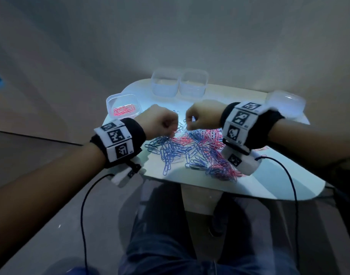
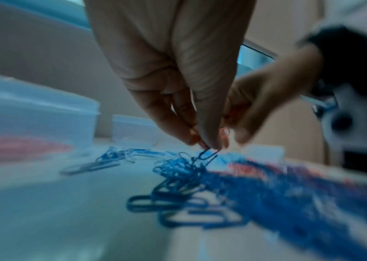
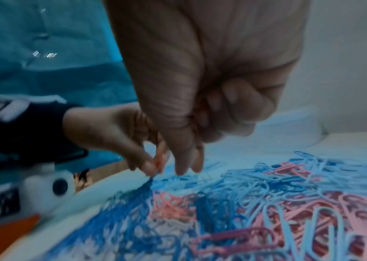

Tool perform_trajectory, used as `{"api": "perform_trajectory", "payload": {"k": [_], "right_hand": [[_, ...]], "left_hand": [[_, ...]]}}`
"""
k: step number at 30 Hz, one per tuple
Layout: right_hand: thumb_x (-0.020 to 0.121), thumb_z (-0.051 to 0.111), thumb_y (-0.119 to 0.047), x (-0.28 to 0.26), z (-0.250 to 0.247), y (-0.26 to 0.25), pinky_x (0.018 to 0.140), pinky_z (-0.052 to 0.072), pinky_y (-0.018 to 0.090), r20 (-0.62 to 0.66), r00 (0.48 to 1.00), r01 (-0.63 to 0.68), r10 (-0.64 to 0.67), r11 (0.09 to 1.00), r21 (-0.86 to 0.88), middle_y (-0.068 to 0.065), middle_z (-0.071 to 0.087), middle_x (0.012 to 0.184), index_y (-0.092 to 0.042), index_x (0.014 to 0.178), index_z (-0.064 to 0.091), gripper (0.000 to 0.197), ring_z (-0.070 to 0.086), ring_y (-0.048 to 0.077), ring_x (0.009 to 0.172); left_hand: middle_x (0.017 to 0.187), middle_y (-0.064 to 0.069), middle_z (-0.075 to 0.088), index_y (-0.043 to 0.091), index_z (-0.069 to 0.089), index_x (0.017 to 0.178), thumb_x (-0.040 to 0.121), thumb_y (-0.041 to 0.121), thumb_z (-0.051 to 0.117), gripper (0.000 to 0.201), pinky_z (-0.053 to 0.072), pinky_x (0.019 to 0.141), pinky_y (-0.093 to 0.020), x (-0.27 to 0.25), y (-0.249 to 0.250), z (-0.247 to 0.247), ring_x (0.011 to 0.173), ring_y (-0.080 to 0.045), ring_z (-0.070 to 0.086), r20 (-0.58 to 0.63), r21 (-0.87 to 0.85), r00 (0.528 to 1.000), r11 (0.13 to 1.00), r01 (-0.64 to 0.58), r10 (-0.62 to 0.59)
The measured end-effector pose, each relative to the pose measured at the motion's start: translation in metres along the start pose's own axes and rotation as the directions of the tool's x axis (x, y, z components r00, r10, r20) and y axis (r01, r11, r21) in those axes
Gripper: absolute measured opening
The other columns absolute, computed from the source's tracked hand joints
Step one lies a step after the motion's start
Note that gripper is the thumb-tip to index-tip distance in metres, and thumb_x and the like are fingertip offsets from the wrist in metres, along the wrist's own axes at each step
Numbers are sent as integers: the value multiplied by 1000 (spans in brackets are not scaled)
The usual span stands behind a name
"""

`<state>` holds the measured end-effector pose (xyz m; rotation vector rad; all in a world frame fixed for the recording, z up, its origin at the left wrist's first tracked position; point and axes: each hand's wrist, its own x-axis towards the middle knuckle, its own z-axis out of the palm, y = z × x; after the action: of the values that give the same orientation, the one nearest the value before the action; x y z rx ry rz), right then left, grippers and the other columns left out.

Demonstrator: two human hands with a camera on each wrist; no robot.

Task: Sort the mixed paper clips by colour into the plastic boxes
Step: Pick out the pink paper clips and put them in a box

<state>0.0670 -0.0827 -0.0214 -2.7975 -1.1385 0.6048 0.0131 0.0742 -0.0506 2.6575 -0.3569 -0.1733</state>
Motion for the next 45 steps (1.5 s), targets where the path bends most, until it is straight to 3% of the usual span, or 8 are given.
{"api": "perform_trajectory", "payload": {"k": [10,16,20,24,30,34,37,45], "right_hand": [[78,71,-29,29,19,-13,52,32,19,124,989,92,-78,989,-111,-4,53,62,-16,78,65,14,51,18,73],[83,68,-26,22,10,13,50,32,18,155,988,-25,-28,942,335,-5,47,59,-20,65,55,22,39,8,53],[88,61,-23,9,11,33,37,23,16,127,991,-116,36,685,719,-2,37,54,-16,69,52,22,29,9,46],[96,43,-16,-3,14,36,30,17,9,115,993,-118,42,88,989,-10,38,43,-15,66,41,31,27,-1,33],[95,41,-21,-16,19,29,32,19,8,82,994,-48,73,-383,923,-7,43,48,-15,68,42,27,32,0,35],[64,72,-25,-25,29,25,32,26,10,-27,999,-6,-45,-618,786,-3,49,64,-10,71,54,25,37,3,42],[45,89,-16,-27,45,24,32,32,13,-140,983,1,-122,-748,663,0,55,66,-4,64,65,33,43,6,44],[95,38,-26,-38,49,7,30,26,10,-47,991,128,129,-744,656,-3,58,62,-11,81,44,21,38,2,39]], "left_hand": [[66,-2,52,16,53,74,81,-1,67,23,47,47,-12,-17,-15,5,49,4,53,-19,-655,937,713,252,-349],[72,-1,57,16,49,77,85,2,62,21,50,49,-16,-16,-5,5,53,-1,61,51,-827,897,485,285,-439],[74,-2,57,16,48,77,86,-1,60,22,51,49,-14,-10,2,4,52,-3,64,54,-903,871,348,251,-488],[73,-3,57,15,47,77,87,-3,58,23,51,48,-14,-3,8,3,49,-3,63,28,-934,858,292,206,-514],[74,-3,57,15,47,77,86,-3,58,23,51,51,-16,1,17,2,52,-5,63,38,-935,869,289,205,-494],[75,-3,55,15,47,78,87,-2,58,22,51,52,-16,3,21,4,52,-4,64,50,-936,870,281,212,-491],[75,-4,56,15,48,78,86,-1,59,22,52,52,-16,3,21,3,52,-4,64,60,-940,872,266,213,-486],[72,-7,58,13,49,73,82,-2,64,23,51,48,-20,1,13,7,49,-7,62,47,-836,846,443,325,-531]]}}
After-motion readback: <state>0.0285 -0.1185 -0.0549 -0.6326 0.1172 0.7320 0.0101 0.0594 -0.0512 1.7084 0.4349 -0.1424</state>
